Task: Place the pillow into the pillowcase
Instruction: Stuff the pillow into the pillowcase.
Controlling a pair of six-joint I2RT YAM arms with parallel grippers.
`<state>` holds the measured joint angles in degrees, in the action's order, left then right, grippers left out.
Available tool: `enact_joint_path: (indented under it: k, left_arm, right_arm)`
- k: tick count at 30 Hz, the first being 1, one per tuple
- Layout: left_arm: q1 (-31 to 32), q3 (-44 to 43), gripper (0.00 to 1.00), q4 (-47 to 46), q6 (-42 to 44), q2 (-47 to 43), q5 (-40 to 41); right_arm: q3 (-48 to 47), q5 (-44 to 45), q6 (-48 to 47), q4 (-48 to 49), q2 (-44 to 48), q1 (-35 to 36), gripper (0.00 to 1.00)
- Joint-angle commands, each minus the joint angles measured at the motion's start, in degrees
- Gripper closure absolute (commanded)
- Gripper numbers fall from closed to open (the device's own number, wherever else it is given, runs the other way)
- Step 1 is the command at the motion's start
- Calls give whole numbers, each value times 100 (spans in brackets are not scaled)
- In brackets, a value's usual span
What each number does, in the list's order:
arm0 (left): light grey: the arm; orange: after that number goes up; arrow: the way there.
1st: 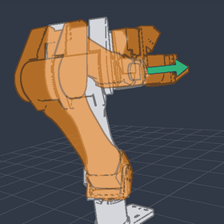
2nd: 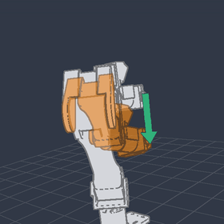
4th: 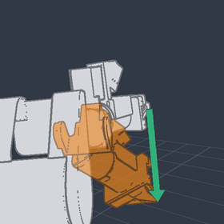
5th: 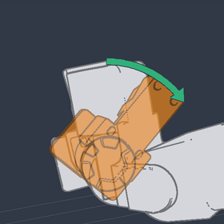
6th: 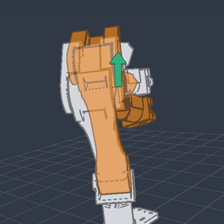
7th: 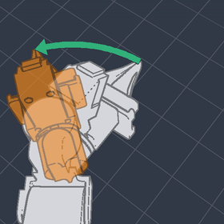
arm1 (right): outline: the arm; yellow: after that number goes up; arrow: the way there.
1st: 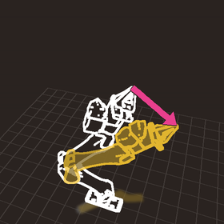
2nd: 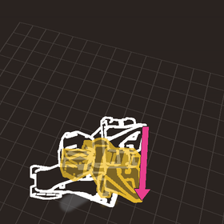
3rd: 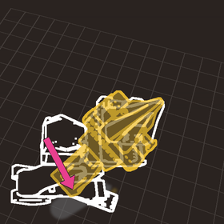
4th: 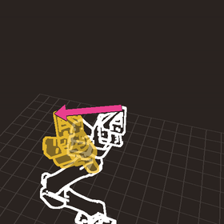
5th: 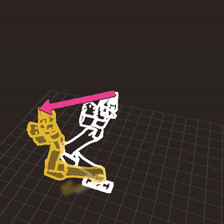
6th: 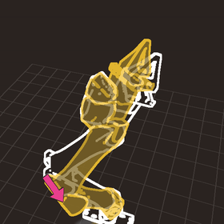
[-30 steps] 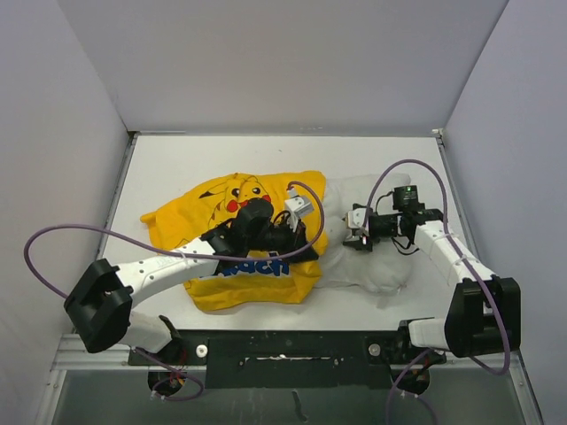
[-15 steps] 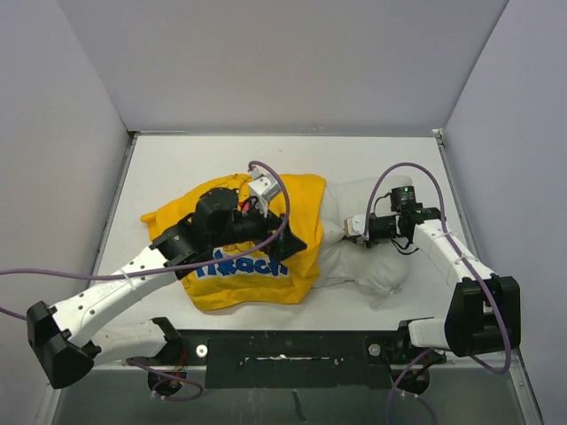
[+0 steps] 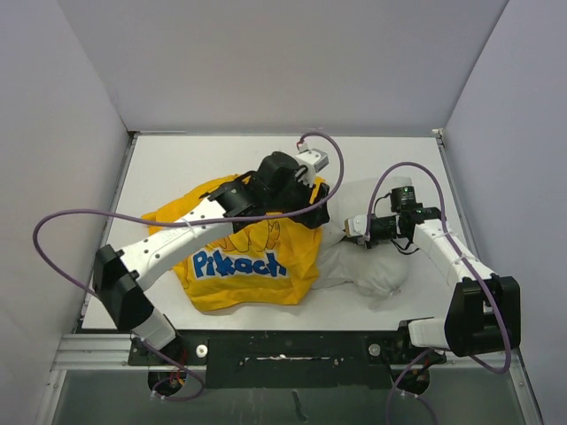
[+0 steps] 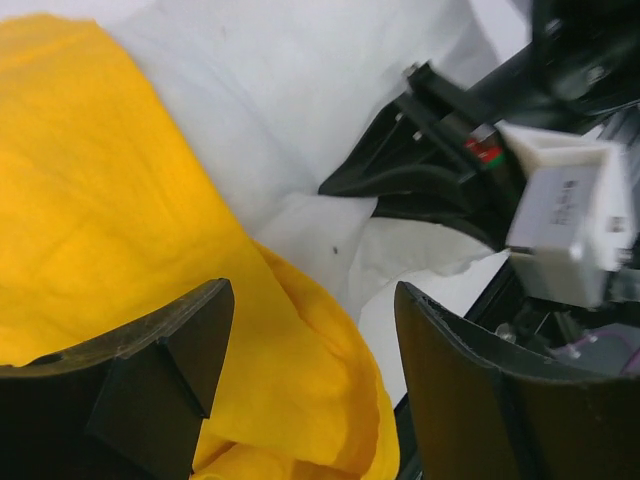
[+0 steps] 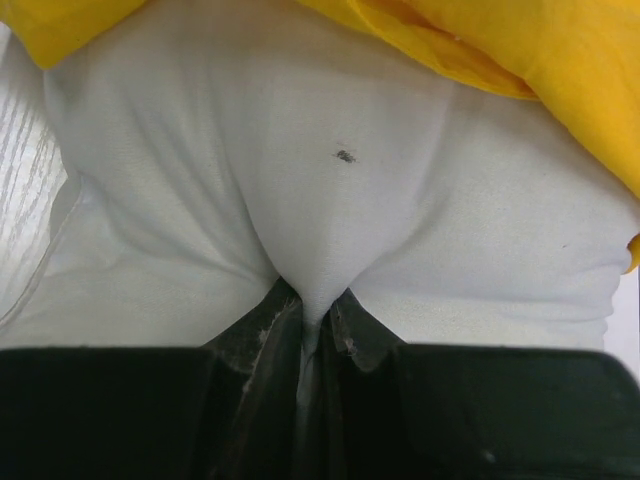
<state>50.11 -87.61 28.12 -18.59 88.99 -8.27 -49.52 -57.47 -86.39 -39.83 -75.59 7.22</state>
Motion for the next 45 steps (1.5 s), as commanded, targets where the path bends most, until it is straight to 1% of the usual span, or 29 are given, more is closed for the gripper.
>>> enact_joint_path:
  k: [1, 6, 9, 11, 13, 14, 20, 21, 22, 24, 25, 27, 29, 31, 34, 36, 38, 40, 42, 43, 44, 45]
  left_arm:
    - [236, -584, 36, 715, 211, 454, 476]
    - [612, -888, 35, 1244, 396, 863, 1310]
    - [736, -912, 36, 1337, 444, 1037, 1494]
    - [771, -952, 46, 1437, 478, 1149, 1517]
    - [770, -980, 60, 1511, 479, 1233, 1442]
    - [772, -978, 61, 1524, 471, 1262, 1408]
    - [773, -887, 62, 1552, 501, 1378, 1214]
    - [756, -865, 67, 1568, 519, 1397, 1222]
    - [732, -851, 73, 1571, 534, 1405, 1202]
    - [678, -889, 93, 1546, 622, 1385, 1044]
    - [656, -970, 100, 1521, 699, 1352, 904]
    - [639, -1173, 100, 1384, 895, 1255, 326]
    - [569, -1301, 100, 829, 882, 1062, -800]
    - [505, -1226, 100, -45, 535, 825, -1943]
    - [488, -812, 100, -1665, -264, 495, -3104]
    - [487, -370, 100, -2746, -870, 382, -3623]
    - [483, 136, 100, -3722, -1429, 352, -3907]
    - [476, 576, 100, -4239, -1679, 387, -3950]
    - [417, 1103, 100, -4672, -1876, 459, -3953]
    - [374, 1547, 100, -4932, -1988, 498, -3937]
    - [280, 1910, 100, -5223, -2102, 542, -3926]
    - [191, 2306, 100, -5584, -2235, 601, -3935]
  right_arm:
    - [-93, -368, 71, -465, 27, 86, 100]
    - [-102, -386, 111, -448, 9, 92, 100]
    - [-102, -398, 132, -445, 10, 86, 100]
    - [-94, -396, 140, -437, 10, 81, 100]
    - [-93, -394, 140, -432, 15, 75, 100]
    - [-93, -396, 152, -427, 10, 78, 100]
    - [-100, -411, 159, -420, 18, 75, 100]
    - [-103, -411, 162, -423, 25, 77, 100]
    - [-102, -420, 158, -427, 26, 73, 100]
    - [-102, -443, 184, -418, 42, 64, 100]
    - [-113, -450, 247, -386, 44, 59, 100]
    - [-130, -505, 526, -241, 50, 33, 100]
    - [-191, -631, 1189, 118, 56, -86, 100]
    - [-199, -811, 2051, 629, 138, -286, 100]
    - [189, -927, 3454, 1987, 541, -550, 100]
    - [603, -905, 4332, 3013, 899, -616, 100]
    - [866, -1050, 5063, 3810, 1049, -605, 100]
    - [987, -1391, 5500, 4282, 953, -554, 100]
    - [1127, -1556, 5369, 4347, 837, -386, 100]
    - [1124, -1647, 5017, 4074, 738, -302, 100]
    - [947, -1759, 4290, 3447, 633, -245, 100]
    - [617, -1834, 3171, 2244, 502, -218, 99]
